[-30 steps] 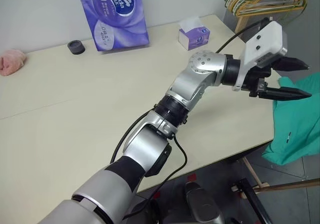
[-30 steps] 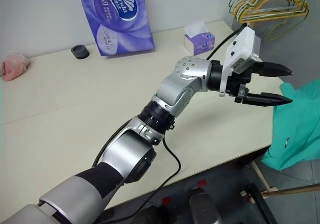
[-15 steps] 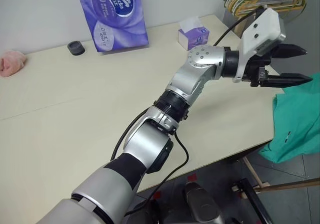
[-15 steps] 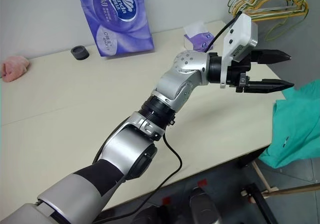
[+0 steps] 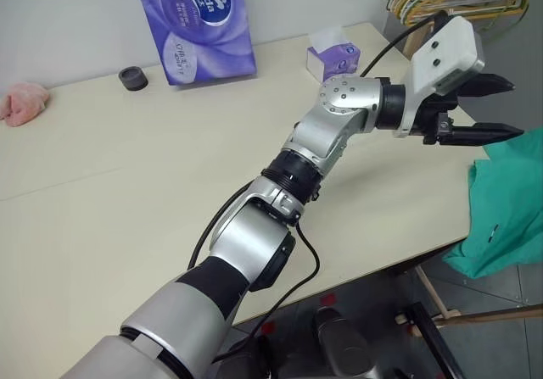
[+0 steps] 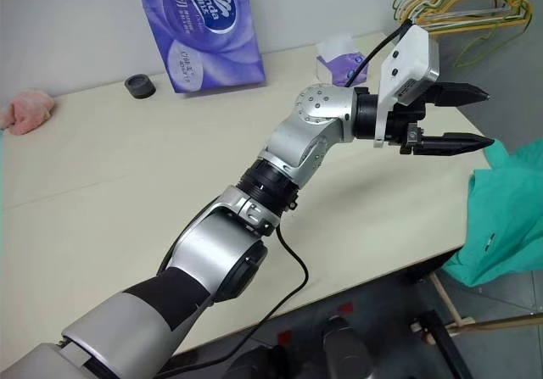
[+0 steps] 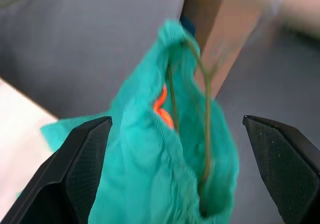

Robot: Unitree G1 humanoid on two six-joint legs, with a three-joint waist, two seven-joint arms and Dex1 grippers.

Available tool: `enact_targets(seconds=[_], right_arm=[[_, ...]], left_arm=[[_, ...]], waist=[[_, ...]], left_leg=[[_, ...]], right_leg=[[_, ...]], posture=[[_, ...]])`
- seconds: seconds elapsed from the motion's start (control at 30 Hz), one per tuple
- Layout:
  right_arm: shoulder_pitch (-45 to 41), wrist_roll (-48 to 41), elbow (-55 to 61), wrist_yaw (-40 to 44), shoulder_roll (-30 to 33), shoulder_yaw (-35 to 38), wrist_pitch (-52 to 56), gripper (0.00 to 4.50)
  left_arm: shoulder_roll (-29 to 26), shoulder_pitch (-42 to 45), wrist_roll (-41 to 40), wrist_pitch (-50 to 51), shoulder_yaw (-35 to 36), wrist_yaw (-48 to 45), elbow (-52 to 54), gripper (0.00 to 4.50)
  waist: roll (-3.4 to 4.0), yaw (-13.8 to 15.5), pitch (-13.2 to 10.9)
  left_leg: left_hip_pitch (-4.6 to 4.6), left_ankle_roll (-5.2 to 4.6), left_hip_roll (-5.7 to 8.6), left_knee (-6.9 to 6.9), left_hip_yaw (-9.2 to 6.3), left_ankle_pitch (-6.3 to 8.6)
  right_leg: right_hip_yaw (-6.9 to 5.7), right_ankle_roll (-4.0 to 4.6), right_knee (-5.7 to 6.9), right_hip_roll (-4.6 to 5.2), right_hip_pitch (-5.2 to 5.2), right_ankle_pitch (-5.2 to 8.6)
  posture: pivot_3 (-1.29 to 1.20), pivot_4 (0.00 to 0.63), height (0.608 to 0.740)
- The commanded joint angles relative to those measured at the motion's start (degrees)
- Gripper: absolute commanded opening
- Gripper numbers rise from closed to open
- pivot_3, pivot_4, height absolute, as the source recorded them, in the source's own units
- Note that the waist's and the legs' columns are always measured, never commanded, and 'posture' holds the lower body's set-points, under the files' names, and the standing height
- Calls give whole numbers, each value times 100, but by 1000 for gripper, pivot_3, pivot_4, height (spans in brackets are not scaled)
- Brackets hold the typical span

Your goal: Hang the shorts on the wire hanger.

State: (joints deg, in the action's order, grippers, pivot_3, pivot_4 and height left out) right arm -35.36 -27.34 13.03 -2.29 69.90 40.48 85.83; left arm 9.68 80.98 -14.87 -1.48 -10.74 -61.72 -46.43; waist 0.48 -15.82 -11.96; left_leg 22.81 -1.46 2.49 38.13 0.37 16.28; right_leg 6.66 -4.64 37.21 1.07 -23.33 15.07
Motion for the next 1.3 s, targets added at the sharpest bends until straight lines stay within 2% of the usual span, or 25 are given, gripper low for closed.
enact_targets(seconds=[0.03, 0.23, 0.37, 0.5, 0.53, 0.57, 0.6, 0.7, 0.8, 0.87, 0.97, 1.13, 1.3], right_arm=[[160, 282, 490, 401, 339, -254, -792, 4480], [108, 711, 738, 612, 381, -797, -1795, 4480], [-53, 944, 1061, 698, 140, -1369, -2595, 4480], [-129, 627, 1702, 572, -1509, -2091, -2825, 4480], [63, 536, 1881, 595, -2019, -2253, -3035, 4480], [264, 405, 2039, 624, -2495, -2425, -3325, 4480], [508, 381, 2188, 674, -2976, -2666, -3647, 4480], [1089, 464, 2276, 754, -3854, -3127, -4112, 4480], [1405, 759, 2104, 819, -4160, -3396, -4530, 4480], [1565, 1037, 1702, 882, -4428, -3732, -5065, 4480], [1682, 1526, 968, 863, -4811, -4089, -5972, 4480], [1835, 1856, -210, 1015, -5264, -4282, -7033, 4480], [1825, 2005, -958, 1121, -5564, -4230, -7593, 4480]], left_arm=[[304, 353, 75, -154, 64, 100, 28, 3323], [163, 269, 265, -178, 59, 354, 33, 3323], [-32, 87, 469, -153, 33, 617, 185, 3323], [-648, -773, 795, 377, 79, 1249, 1001, 3323], [-902, -1192, 907, 638, 123, 1456, 1408, 3323], [-1153, -1638, 1021, 923, 207, 1721, 1816, 3323], [-1370, -2199, 1034, 1488, 402, 2100, 2411, 3323], [-1927, -3476, 1362, 2297, 613, 2827, 3754, 3323], [-1911, -4125, 1276, 3195, 1025, 3601, 4574, 3323], [-1862, -4767, 1522, 3302, 1396, 4396, 5040, 3323], [-1813, -5509, 1914, 3286, 1606, 5246, 5387, 3323], [-1626, -6274, 2042, 2954, 1883, 6055, 5476, 3323], [-1545, -6415, 1852, 2595, 1863, 6085, 5350, 3323]], waist=[[1, 27, 0], [1, 123, 1], [3, 173, 2], [-49, 147, 48], [-41, 221, 45], [-77, 281, 99], [-92, 282, 110], [-104, 302, 123], [-109, 554, 122], [-118, 773, 128], [-184, 995, 257], [-199, 1342, 281], [-206, 1522, 296]], left_leg=[[0, 0, 0, 1, 0, 0], [-2, -1, 2, 12, 0, 1], [-2, -1, 2, 17, -2, 0], [-3, 0, -12, 29, -2, 1], [-7, 1, -15, 36, -6, 1], [14, 1, -4, 69, -12, -1], [0, 5, -24, 79, -24, -2], [-18, 10, -33, 81, -29, -5], [31, 51, -20, 91, -42, -37], [65, 49, -16, 148, -80, -38], [70, 56, -19, 173, -121, -31], [65, 64, -16, 174, -129, -45], [64, 64, -16, 176, -136, -55]], right_leg=[[-1, -1, 0, 0, 0, -1], [-2, -3, 2, 2, -1, -6], [-2, -1, 9, 2, -4, -7], [11, 5, 37, 7, -6, -12], [15, 5, 54, 7, -6, -11], [9, 6, 100, 5, -42, -11], [12, 7, 115, 1, -33, -12], [10, 8, 160, -3, -36, -11], [-9, 33, 189, 11, -96, -27], [-64, 41, 185, 21, -92, -34], [-112, 50, 176, 26, -75, -40], [-132, 91, 177, 24, -71, -66], [-148, 103, 177, 23, -67, -73]], posture=[[-286, 146, 740], [-246, 146, 740], [-226, 144, 740], [-195, 141, 740], [-180, 137, 740], [-180, 137, 740], [-169, 133, 740], [-132, 132, 740], [-90, 127, 740], [-59, 123, 740], [-28, 117, 740], [18, 109, 740], [44, 102, 740]])
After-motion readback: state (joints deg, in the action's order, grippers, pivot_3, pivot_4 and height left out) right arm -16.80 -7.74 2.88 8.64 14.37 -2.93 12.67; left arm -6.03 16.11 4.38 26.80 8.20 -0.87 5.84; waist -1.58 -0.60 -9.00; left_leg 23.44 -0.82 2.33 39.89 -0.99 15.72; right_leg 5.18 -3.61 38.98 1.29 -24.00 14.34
